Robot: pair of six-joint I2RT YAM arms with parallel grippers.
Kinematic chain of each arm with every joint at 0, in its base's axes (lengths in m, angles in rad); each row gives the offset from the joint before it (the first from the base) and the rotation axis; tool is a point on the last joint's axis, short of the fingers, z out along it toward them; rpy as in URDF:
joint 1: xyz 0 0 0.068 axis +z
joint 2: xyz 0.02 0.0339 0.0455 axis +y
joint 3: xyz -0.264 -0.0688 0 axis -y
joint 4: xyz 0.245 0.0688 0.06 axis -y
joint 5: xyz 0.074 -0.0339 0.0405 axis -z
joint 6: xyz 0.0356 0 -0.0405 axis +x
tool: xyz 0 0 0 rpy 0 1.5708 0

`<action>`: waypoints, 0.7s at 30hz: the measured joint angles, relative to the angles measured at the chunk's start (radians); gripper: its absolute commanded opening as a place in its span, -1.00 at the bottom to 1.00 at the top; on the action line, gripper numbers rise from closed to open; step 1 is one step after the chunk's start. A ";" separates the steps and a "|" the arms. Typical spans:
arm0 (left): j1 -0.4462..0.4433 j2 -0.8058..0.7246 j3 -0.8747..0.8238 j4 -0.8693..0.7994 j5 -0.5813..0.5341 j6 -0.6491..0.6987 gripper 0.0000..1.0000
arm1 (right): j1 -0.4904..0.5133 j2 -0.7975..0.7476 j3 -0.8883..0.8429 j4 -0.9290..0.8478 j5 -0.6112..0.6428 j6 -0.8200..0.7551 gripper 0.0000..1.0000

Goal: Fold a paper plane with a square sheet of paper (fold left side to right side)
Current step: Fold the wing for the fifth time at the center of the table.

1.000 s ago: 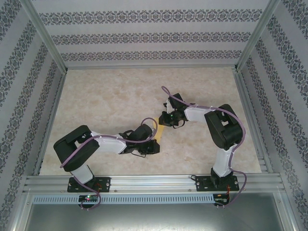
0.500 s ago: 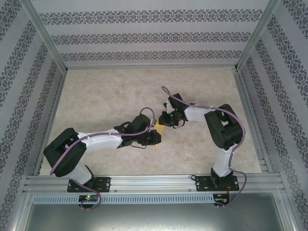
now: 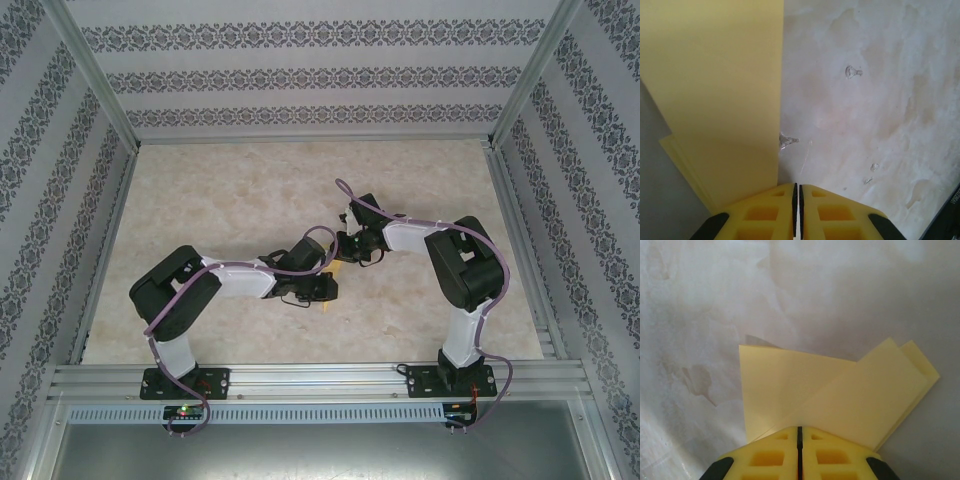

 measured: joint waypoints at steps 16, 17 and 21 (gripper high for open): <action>-0.030 -0.057 -0.115 0.105 -0.007 -0.042 -0.80 | 0.015 0.000 0.010 -0.028 0.003 -0.004 -0.83; -0.034 -0.066 -0.125 0.105 -0.007 -0.044 -0.80 | 0.016 0.000 0.011 -0.032 0.003 -0.004 -0.84; -0.047 -0.105 -0.161 0.096 0.017 -0.054 -0.80 | 0.018 0.003 0.021 -0.044 0.006 -0.015 -0.83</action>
